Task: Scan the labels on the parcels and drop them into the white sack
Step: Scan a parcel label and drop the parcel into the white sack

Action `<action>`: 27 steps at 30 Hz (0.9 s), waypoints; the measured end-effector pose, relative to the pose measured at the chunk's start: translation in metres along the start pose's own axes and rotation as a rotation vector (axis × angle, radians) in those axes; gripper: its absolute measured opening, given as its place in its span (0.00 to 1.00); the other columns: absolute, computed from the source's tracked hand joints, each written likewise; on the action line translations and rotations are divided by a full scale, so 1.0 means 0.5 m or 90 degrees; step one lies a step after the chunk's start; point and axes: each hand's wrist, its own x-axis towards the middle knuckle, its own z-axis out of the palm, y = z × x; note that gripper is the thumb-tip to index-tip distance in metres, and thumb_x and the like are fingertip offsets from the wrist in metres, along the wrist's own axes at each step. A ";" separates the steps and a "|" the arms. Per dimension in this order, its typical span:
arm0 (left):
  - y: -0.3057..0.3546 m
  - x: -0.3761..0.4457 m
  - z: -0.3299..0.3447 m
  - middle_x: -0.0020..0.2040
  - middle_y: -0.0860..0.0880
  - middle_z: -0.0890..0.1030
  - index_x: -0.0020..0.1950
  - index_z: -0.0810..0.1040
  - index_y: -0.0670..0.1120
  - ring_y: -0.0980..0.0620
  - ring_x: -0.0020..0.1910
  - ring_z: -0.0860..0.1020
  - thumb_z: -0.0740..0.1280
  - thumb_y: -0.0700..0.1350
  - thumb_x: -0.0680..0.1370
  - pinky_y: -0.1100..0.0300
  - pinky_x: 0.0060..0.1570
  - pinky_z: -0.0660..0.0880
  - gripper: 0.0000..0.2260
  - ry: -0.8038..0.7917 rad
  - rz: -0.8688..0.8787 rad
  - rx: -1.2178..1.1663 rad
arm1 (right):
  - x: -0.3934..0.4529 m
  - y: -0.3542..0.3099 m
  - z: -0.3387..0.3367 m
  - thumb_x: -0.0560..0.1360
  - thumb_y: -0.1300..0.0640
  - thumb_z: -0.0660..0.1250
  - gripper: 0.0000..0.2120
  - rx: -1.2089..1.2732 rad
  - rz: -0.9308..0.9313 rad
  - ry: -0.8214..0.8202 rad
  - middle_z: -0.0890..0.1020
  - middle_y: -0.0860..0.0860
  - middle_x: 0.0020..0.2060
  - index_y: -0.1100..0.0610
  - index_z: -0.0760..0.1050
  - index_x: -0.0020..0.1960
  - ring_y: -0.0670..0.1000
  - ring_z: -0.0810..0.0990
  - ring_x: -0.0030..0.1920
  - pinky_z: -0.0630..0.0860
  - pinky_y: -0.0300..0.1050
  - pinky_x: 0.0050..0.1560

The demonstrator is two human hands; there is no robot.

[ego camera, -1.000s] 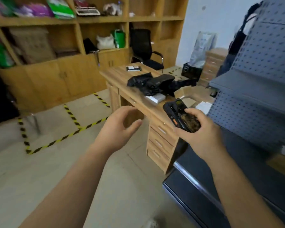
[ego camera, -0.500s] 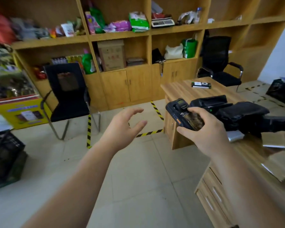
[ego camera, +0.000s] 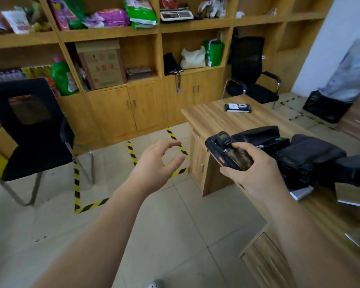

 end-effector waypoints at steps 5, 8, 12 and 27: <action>-0.017 0.213 0.056 0.60 0.61 0.75 0.65 0.75 0.54 0.68 0.57 0.69 0.67 0.52 0.79 0.65 0.59 0.68 0.15 -0.109 0.104 -0.049 | 0.075 0.022 -0.029 0.64 0.45 0.78 0.25 -0.021 0.138 0.120 0.76 0.33 0.50 0.37 0.75 0.59 0.37 0.76 0.51 0.71 0.34 0.51; -0.007 0.312 0.109 0.58 0.62 0.74 0.65 0.76 0.53 0.68 0.57 0.69 0.67 0.52 0.79 0.64 0.59 0.68 0.15 -0.183 0.166 -0.081 | 0.093 0.045 -0.054 0.63 0.47 0.80 0.27 -0.057 0.209 0.212 0.78 0.37 0.53 0.37 0.75 0.59 0.44 0.78 0.54 0.76 0.47 0.56; 0.010 0.385 0.201 0.55 0.61 0.74 0.65 0.77 0.51 0.62 0.58 0.72 0.68 0.50 0.79 0.67 0.59 0.68 0.14 -0.255 0.224 -0.120 | 0.086 0.080 -0.089 0.64 0.49 0.81 0.28 -0.104 0.294 0.285 0.78 0.43 0.54 0.41 0.75 0.61 0.48 0.77 0.55 0.74 0.46 0.54; 0.012 0.641 0.524 0.56 0.57 0.77 0.63 0.78 0.49 0.62 0.54 0.73 0.69 0.48 0.78 0.66 0.55 0.69 0.14 -0.366 0.215 -0.099 | 0.259 0.343 -0.142 0.65 0.48 0.81 0.29 -0.098 0.409 0.327 0.78 0.42 0.56 0.42 0.75 0.64 0.46 0.77 0.55 0.76 0.46 0.57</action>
